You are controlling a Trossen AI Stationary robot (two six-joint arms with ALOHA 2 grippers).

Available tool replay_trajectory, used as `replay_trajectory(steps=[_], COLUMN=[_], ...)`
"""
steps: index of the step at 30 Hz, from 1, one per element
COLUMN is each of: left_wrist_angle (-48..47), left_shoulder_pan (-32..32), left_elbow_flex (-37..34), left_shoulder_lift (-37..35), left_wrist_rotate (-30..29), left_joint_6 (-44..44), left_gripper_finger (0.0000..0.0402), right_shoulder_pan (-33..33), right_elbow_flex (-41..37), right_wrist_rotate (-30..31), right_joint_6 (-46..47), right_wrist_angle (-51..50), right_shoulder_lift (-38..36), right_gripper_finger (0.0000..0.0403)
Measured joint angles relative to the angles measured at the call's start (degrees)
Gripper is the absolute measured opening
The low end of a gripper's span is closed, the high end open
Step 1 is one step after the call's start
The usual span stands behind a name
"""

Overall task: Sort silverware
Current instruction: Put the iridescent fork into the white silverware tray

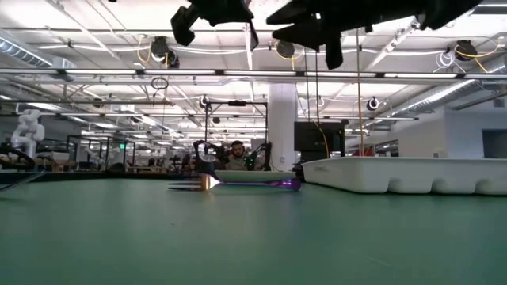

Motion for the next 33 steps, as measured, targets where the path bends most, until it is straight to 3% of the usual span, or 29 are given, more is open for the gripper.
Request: replay_trajectory(steps=[9, 25, 29, 33], left_wrist_angle=[-1.6, -2.8, -2.6, -2.9], left_shoulder_pan=[0.0, -0.1, -0.2, -0.1], left_elbow_flex=[0.8, 0.7, 0.7, 0.7], left_shoulder_lift=[0.1, -0.4, -0.4, -0.4], left_wrist_rotate=[0.0, -0.6, 1.7, 1.9], left_joint_6=[-1.2, -2.8, -3.3, -4.3], left_gripper_finger=[0.0001, 0.0001, 0.0001, 0.0001], right_shoulder_pan=[0.0, -1.4, -2.4, -3.2], right_elbow_flex=[0.2, 4.7, 4.7, 4.7], right_wrist_rotate=[-0.1, -2.3, -3.3, -3.3], right_joint_6=[-3.1, -5.8, -3.2, -1.3], right_wrist_angle=[11.6, 8.7, 4.8, 3.0], right_shoulder_lift=[5.6, 8.7, 8.7, 8.7], right_gripper_finger=[0.0119, 0.0114, 0.009, 0.004])
